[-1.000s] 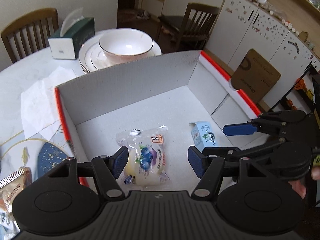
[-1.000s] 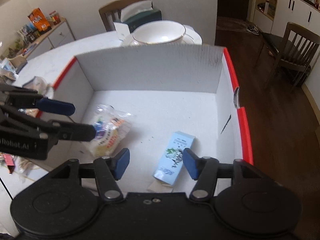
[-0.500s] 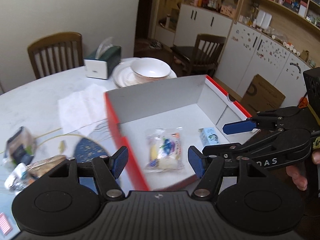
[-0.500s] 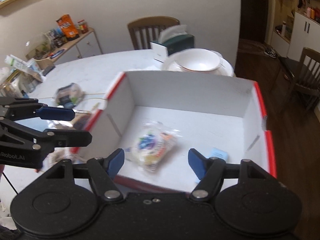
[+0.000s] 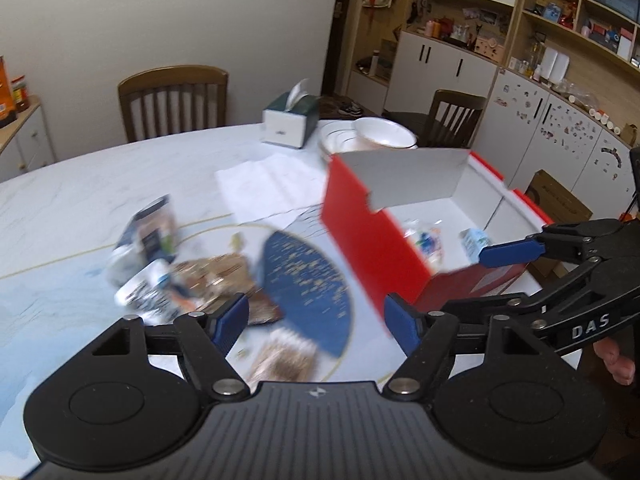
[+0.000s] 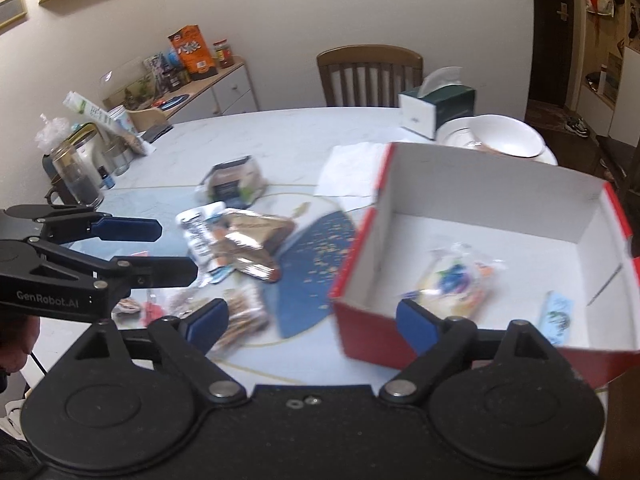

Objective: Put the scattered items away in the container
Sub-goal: 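Withdraw both grippers and reach toward the cookie and cotton swab pack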

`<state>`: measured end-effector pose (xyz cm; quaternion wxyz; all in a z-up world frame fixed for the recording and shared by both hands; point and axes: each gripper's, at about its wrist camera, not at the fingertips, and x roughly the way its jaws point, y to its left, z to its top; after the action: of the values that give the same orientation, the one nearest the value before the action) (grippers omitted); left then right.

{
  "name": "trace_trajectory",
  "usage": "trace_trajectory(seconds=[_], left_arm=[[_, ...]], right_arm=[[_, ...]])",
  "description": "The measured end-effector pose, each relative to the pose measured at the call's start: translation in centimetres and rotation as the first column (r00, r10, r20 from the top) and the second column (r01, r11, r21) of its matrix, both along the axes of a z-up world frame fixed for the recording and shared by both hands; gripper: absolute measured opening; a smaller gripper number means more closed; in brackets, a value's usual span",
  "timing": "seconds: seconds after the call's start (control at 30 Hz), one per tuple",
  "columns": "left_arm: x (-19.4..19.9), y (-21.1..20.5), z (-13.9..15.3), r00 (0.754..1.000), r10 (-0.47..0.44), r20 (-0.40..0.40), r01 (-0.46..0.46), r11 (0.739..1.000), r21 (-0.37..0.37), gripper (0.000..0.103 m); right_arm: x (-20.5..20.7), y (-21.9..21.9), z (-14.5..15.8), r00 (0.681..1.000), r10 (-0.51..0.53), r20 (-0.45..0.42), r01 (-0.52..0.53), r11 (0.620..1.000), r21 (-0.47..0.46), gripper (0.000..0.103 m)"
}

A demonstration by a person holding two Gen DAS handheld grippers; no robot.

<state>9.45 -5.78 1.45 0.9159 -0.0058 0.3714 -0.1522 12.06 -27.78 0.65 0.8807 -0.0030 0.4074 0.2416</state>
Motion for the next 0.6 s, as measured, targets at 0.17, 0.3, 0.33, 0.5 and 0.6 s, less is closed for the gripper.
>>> trace_trajectory(seconds=[0.17, 0.3, 0.33, 0.5, 0.6], left_arm=[[-1.4, 3.8, -1.3, 1.000, 0.015, 0.000, -0.015, 0.999, 0.029, 0.084], [-2.2, 6.3, -2.3, 1.000, 0.014, -0.006, -0.014, 0.999, 0.032, 0.086], [-2.4, 6.9, -2.6, 1.000, 0.012, -0.008, -0.011, 1.000, 0.029, 0.093], [-3.2, 9.4, -4.0, 1.000, -0.022, -0.018, 0.023, 0.999, 0.041, 0.103], [-3.4, 10.7, -5.1, 0.999, -0.025, -0.028, 0.026, 0.998, 0.058, 0.103]], right_arm=[[-1.0, 3.4, -1.0, 0.999, -0.032, -0.008, 0.031, 0.999, -0.023, 0.097], [-1.4, 5.6, -2.1, 0.997, -0.063, -0.041, 0.062, 0.997, -0.044, 0.098], [-1.5, 6.2, -2.3, 0.997, -0.066, -0.045, 0.063, 0.997, -0.053, 0.098], [-1.5, 9.0, -3.5, 0.993, -0.103, -0.054, 0.097, 0.990, -0.106, 0.099], [-0.9, 10.3, -4.3, 0.989, -0.139, -0.050, 0.132, 0.983, -0.129, 0.099]])
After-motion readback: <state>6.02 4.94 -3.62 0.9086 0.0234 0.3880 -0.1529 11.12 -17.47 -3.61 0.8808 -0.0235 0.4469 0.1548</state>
